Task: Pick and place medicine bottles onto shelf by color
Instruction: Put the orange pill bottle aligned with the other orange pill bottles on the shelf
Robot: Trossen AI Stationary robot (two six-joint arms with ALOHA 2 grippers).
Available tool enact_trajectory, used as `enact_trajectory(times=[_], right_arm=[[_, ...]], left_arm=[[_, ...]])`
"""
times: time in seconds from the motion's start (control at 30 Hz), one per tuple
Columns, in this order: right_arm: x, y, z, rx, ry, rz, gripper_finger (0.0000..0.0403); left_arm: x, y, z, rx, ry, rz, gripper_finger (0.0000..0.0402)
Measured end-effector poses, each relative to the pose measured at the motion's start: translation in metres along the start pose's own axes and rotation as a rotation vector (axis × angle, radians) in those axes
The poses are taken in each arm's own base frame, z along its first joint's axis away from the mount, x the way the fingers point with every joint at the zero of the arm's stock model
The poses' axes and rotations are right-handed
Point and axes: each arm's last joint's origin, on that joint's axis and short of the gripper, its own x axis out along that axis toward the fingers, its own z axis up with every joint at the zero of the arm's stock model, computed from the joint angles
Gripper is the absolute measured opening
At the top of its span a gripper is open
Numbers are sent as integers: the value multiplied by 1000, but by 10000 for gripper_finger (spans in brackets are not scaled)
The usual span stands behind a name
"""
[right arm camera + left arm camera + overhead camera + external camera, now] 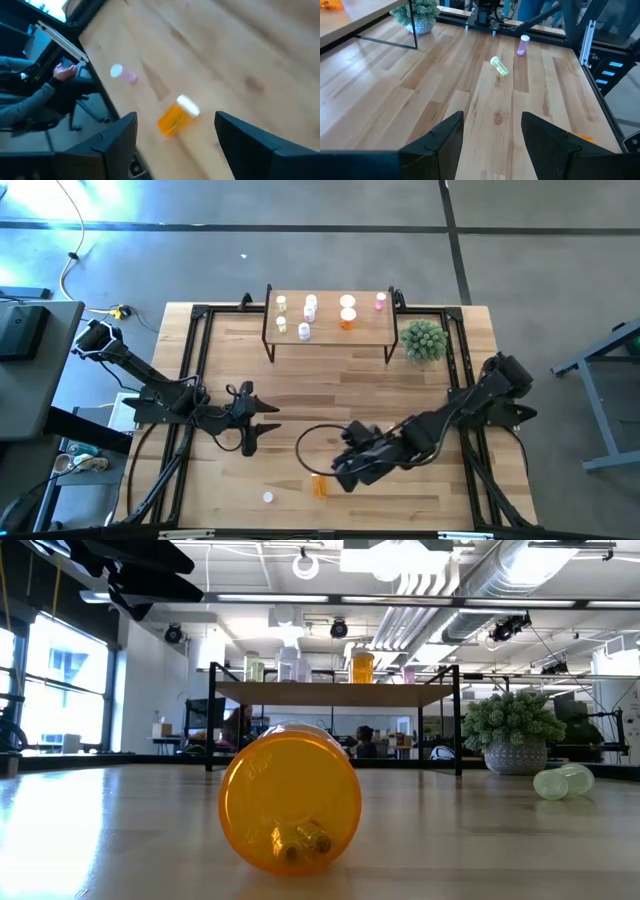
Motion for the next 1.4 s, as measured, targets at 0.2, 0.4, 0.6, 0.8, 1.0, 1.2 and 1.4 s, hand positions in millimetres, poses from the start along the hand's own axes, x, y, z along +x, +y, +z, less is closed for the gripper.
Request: enact_trajectory(times=[0.2,0.4,0.6,0.8,1.0,1.2,1.4], right_arm=[[35,11,-12,121,141,-17,257],[65,10,-23,172,160,-67,257],[92,9,-31,183,137,-73,257],[120,4,-43,238,161,-99,257],[144,-1,-54,314,196,-112,257],[155,-5,-53,329,198,-114,257],[160,-10,-45,346,187,-131,257]], left_arm=[[0,0,0,-2,0,0,191],[0,0,0,-10,0,0,191],[0,0,0,-11,0,0,191],[0,0,0,-11,0,0,191],[0,0,0,-11,0,0,191],[0,0,0,-11,0,-1,191],[0,0,0,-10,0,0,191]])
